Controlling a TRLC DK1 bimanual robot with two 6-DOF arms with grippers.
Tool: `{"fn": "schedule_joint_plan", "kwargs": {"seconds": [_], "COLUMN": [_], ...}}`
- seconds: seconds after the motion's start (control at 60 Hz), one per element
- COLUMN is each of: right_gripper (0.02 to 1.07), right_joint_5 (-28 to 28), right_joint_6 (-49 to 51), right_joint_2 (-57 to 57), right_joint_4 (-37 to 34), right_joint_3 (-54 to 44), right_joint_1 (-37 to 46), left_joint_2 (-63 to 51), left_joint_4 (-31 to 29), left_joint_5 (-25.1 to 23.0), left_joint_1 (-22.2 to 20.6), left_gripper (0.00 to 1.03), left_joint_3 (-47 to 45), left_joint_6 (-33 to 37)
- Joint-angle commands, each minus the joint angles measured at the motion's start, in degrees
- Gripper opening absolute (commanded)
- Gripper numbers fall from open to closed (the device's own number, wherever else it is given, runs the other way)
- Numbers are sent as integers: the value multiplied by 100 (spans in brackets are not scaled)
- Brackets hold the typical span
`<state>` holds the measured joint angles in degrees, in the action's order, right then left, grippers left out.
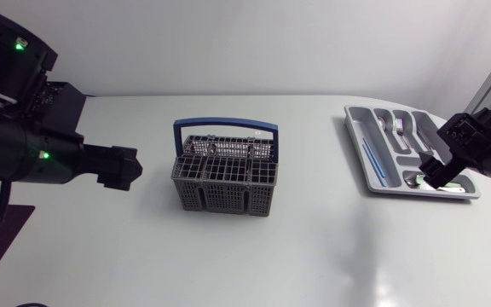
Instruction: Unload the cutlery basket into the drawer organizer.
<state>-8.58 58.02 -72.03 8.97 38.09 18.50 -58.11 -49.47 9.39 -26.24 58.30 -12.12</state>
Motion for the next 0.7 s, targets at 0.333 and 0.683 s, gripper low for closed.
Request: {"fn": "schedule_joint_plan", "kwargs": {"seconds": [0.333,0.683], "right_gripper": [103,103], "right_joint_5": [287,410], "right_joint_6": [-1917,-2726], "right_joint_2": [1253,2624], "right_joint_4": [-71,-45], "right_joint_3": [-697,-1471], "right_joint_1": [-866,-1490], "left_joint_2": [572,1135], "left_joint_4": [272,711], "left_joint_5": [46,37], "left_joint_1": [646,1103], "left_gripper": [99,99], "left_joint_3": [-706,-1383], "left_joint_6": [720,1159]}}
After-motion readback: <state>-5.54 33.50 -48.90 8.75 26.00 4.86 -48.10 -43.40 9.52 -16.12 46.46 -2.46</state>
